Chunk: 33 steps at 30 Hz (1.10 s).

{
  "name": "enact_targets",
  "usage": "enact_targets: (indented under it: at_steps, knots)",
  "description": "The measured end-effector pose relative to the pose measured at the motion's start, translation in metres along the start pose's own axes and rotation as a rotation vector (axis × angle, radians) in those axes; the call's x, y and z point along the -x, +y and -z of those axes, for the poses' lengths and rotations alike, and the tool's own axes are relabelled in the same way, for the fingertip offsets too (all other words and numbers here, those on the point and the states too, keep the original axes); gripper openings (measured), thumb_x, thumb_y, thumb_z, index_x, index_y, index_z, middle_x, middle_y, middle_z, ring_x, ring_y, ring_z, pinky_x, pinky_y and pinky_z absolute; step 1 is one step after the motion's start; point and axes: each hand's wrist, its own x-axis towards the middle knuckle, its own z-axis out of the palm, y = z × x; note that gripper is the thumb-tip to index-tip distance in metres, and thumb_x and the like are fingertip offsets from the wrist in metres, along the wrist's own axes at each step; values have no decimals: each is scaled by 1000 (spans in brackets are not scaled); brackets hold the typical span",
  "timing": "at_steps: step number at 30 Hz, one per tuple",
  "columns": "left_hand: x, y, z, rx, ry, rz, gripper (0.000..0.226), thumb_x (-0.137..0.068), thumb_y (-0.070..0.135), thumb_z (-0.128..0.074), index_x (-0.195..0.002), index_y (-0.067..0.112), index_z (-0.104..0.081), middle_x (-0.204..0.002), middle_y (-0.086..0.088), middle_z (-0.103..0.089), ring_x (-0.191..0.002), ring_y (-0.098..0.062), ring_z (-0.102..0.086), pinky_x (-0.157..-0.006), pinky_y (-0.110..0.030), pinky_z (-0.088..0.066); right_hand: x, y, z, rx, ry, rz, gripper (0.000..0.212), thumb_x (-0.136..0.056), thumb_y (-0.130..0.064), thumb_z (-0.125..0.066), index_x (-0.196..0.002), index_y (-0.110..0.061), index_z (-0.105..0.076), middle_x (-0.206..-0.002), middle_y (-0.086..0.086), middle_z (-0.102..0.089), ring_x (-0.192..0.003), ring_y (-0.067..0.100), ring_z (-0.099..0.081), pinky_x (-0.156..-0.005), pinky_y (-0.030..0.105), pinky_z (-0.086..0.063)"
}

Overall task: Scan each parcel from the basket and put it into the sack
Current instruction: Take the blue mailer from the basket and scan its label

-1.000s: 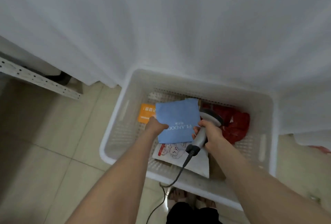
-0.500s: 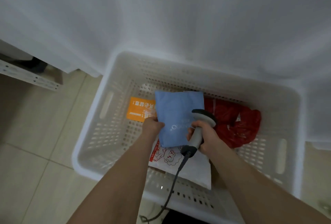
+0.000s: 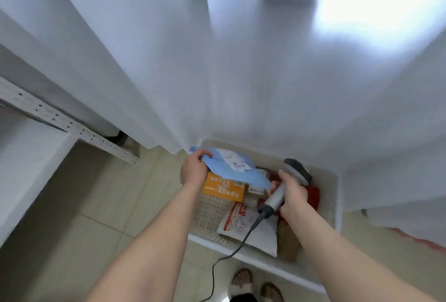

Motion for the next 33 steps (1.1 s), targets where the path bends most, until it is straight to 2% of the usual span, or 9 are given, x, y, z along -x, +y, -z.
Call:
enact_targets:
  at_steps: [4,7,11,13,16,24,26,30,33]
  knots:
    - [38,60,60,163,-46,-2,42,-84,0,-46,-64,29,-68,-90,-6,-70,-93,-30,-65,-84,-38,-50,83,-35,-3,30,-101,48,19,-85,-14,-72,-79,-5,-56,-63,11,-56,-52,21,-52,-55,34,-49]
    - [74,103,102,312,-60,35,39,-86,3,-44,-70,24,-72,-95,-15,-69,-84,-25,-61,-76,-33,-48,137,-51,0,78,-216,108,18,-85,-13,-72,-87,-4,-56,-64,11,-54,-52,21,-52,-53,32,-48]
    - [128,144,147,492,-79,95,17,-85,14,-59,-73,16,-70,-75,-9,-66,-66,-22,-61,-62,-27,-52,200,-67,11,121,-319,171,23,-85,-10,-71,-101,-4,-55,-65,11,-51,-54,21,-49,-52,31,-47]
    - [146,156,162,486,-52,0,17,-84,2,-62,-74,16,-65,-77,-8,-63,-76,-21,-60,-73,-30,-53,224,-72,19,136,-345,193,29,-84,-11,-73,-107,-5,-56,-72,12,-54,-60,21,-52,-53,32,-48]
    - [174,172,185,490,38,-84,30,-83,-13,-55,-76,16,-54,-78,-7,-56,-65,-14,-52,-55,-16,-48,252,-76,32,123,-373,238,36,-82,-11,-74,-114,-5,-58,-78,12,-59,-61,21,-55,-52,31,-48]
    - [217,190,240,572,24,-50,44,-84,-7,-54,-127,-1,-47,-96,-15,-62,-65,-17,-57,-50,-24,-51,305,-70,41,10,-484,219,27,-83,-5,-71,-105,-8,-56,-87,11,-63,-62,18,-62,-45,23,-52]
    - [225,187,255,589,-46,-16,44,-85,-3,-61,-127,-3,-50,-100,-18,-66,-66,-21,-63,-51,-30,-56,317,-65,37,20,-461,239,27,-84,-1,-68,-107,-7,-53,-80,10,-60,-59,16,-59,-46,24,-50]
    - [247,174,282,501,-304,107,26,-82,2,-69,-107,3,-61,-70,-9,-72,-58,-23,-70,-52,-36,-58,338,-55,24,21,-407,313,25,-81,4,-61,-103,-5,-52,-68,8,-55,-54,16,-52,-52,28,-46]
    - [246,166,285,511,-222,89,36,-83,-3,-67,-118,-1,-60,-79,-11,-71,-69,-26,-65,-74,-42,-54,350,-49,17,43,-399,365,19,-82,6,-59,-94,-7,-51,-68,9,-53,-55,16,-51,-53,27,-45]
